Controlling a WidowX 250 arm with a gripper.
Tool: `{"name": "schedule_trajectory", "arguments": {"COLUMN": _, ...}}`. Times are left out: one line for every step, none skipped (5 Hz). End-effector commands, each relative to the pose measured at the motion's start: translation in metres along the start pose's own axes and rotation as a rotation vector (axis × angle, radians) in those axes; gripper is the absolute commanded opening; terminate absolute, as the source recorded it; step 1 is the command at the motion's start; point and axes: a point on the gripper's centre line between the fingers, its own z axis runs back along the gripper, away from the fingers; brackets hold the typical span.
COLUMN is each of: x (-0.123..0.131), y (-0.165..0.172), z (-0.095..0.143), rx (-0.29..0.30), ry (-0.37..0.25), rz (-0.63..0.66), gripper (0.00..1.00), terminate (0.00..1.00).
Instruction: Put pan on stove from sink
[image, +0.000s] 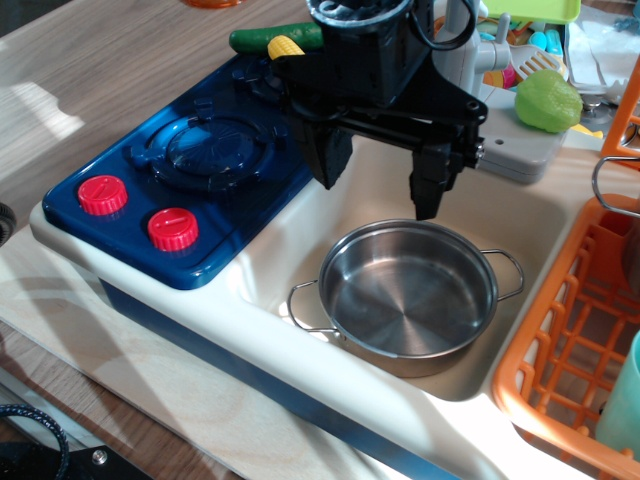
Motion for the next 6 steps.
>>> {"name": "schedule_trajectory", "arguments": {"x": 0.0, "y": 0.0, "z": 0.0, "rx": 0.0, "ry": 0.0, "rz": 0.0, "gripper": 1.0, "terminate": 0.0}}
{"name": "schedule_trajectory", "arguments": {"x": 0.013, "y": 0.0, "z": -0.01, "rx": -0.06, "ry": 0.012, "rz": -0.176, "gripper": 1.0, "terminate": 0.0}}
{"name": "schedule_trajectory", "arguments": {"x": 0.022, "y": 0.004, "z": -0.02, "rx": -0.092, "ry": -0.012, "rz": -0.325, "gripper": 1.0, "terminate": 0.0}}
{"name": "schedule_trajectory", "arguments": {"x": 0.023, "y": 0.006, "z": -0.03, "rx": -0.106, "ry": -0.034, "rz": -0.375, "gripper": 1.0, "terminate": 0.0}}
{"name": "schedule_trajectory", "arguments": {"x": 0.02, "y": 0.006, "z": -0.042, "rx": -0.074, "ry": -0.073, "rz": -0.407, "gripper": 1.0, "terminate": 0.0}}
{"name": "schedule_trajectory", "arguments": {"x": 0.021, "y": 0.005, "z": -0.058, "rx": -0.091, "ry": -0.092, "rz": -0.415, "gripper": 1.0, "terminate": 0.0}}
